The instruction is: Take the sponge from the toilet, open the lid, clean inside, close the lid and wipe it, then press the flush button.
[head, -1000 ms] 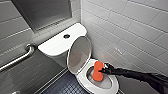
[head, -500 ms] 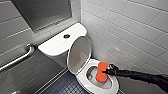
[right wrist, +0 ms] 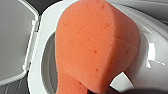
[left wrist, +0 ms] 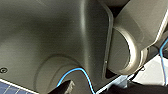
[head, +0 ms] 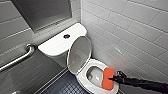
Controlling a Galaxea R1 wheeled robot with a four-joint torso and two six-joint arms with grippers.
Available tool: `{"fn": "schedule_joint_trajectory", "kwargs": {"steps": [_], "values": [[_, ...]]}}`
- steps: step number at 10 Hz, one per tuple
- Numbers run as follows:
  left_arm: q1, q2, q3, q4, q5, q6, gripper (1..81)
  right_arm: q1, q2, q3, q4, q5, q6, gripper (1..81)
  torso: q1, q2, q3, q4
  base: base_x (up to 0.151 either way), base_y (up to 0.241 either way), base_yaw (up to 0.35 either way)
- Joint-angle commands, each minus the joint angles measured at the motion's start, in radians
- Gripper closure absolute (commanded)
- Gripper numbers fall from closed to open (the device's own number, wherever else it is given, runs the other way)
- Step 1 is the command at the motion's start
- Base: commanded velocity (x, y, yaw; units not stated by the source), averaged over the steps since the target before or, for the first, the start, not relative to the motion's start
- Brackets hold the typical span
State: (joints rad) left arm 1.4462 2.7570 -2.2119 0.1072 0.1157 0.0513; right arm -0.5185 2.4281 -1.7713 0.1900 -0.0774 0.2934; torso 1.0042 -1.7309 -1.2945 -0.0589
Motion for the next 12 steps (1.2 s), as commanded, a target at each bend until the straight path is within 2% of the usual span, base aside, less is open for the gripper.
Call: {"fn": "schedule_joint_trajectory", "kwargs": {"steps": [1,4,6,9,12], "values": [[0.032,0.007,0.023,-0.015,0.093,0.002,1.0,0.047,-0.157,0.144,0.049,0.021,0.016,81.1,0.000,0.000,0.000,0.000,0.000,0.000,0.000],[0.032,0.021,0.023,-0.015,0.091,0.005,1.0,-0.041,-0.304,0.280,0.055,0.097,0.018,81.1,0.000,0.000,0.000,0.000,0.000,0.000,0.000],[0.032,0.014,0.027,-0.017,0.091,0.005,1.0,-0.152,-0.330,0.291,0.048,0.186,0.016,81.1,0.000,-0.001,0.000,0.000,0.000,0.000,0.000],[0.032,-0.009,0.067,-0.017,0.090,0.005,1.0,-0.314,-0.364,0.316,0.045,0.267,0.015,81.1,0.000,-0.001,0.000,0.000,0.000,0.000,0.000],[0.032,-0.022,0.090,-0.017,0.088,0.005,1.0,-0.454,-0.465,0.450,0.037,0.297,0.003,81.1,0.000,-0.002,0.000,0.000,0.000,0.000,0.000]]}}
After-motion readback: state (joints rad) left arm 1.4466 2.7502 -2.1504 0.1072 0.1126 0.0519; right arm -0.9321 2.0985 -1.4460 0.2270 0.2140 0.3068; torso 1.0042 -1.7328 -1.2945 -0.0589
